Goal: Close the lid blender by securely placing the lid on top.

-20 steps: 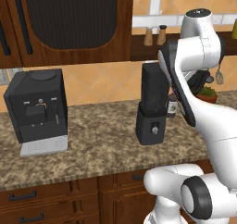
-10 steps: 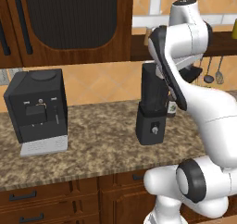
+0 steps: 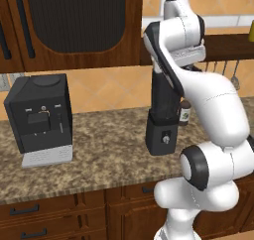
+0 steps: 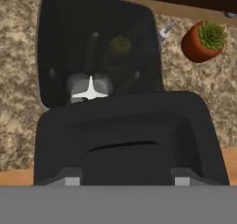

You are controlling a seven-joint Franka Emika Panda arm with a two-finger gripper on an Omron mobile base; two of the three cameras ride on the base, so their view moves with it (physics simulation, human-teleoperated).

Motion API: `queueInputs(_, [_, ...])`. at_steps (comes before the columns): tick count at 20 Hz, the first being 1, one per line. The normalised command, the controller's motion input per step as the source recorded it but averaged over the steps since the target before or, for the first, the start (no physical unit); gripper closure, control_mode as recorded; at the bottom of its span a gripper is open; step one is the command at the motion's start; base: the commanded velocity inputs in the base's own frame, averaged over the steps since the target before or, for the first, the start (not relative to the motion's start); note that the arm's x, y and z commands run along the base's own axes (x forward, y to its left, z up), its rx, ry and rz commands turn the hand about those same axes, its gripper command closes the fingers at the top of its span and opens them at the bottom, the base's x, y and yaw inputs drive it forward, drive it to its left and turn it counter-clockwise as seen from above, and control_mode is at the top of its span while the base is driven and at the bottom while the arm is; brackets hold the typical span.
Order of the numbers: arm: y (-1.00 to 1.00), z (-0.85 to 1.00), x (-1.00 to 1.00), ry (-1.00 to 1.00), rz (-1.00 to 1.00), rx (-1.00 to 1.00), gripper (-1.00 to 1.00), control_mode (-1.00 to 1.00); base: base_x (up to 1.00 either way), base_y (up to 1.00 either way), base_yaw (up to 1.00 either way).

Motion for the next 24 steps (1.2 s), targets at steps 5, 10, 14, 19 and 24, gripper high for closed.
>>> queueInputs(5, [0.00, -0.17, 0.39, 0.00, -0.29, 0.10, 1.00, -1.00, 0.00, 0.00, 0.00])
queueInputs(10, [0.00, -0.07, 0.25, 0.00, -0.24, 0.10, 1.00, -1.00, 0.00, 0.00, 0.00])
queueInputs(14, [-0.02, -0.22, 0.12, -0.06, -0.11, 0.05, 1.00, -1.00, 0.00, 0.00, 0.00])
queueInputs(19, [-0.03, -0.24, 0.21, -0.17, 0.04, 0.00, 1.00, -1.00, 0.00, 0.00, 0.00])
queueInputs(24, [-0.01, -0.14, 0.31, -0.17, 0.17, 0.00, 1.00, -1.00, 0.00, 0.00, 0.00])
